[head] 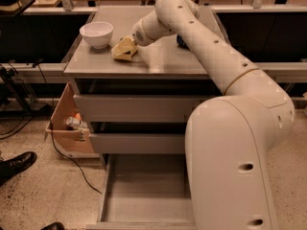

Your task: Place sponge into bottom drawer

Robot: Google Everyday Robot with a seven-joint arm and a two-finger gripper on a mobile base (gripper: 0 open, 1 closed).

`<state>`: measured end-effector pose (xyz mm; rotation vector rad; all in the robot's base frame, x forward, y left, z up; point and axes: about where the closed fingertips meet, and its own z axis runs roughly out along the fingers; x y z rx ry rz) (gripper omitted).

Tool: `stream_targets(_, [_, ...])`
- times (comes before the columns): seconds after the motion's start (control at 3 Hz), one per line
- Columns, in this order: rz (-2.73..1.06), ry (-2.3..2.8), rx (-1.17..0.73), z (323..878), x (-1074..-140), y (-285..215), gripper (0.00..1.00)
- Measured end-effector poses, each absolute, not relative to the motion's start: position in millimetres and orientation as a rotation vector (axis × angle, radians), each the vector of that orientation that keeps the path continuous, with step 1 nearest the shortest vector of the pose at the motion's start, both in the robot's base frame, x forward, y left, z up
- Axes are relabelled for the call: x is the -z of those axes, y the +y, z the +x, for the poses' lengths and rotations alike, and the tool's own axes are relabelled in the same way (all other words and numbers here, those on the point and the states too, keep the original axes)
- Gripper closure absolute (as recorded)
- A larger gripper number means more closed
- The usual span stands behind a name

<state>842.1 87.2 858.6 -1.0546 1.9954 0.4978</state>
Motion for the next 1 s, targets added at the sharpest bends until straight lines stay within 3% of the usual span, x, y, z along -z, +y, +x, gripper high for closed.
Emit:
stream_targets(0.33, [-1.094, 1.955, -0.484, 818, -876, 71, 0.95])
stream_targets(1.0, [-1.176, 1.878, -0.509, 717, -907, 24, 1.00])
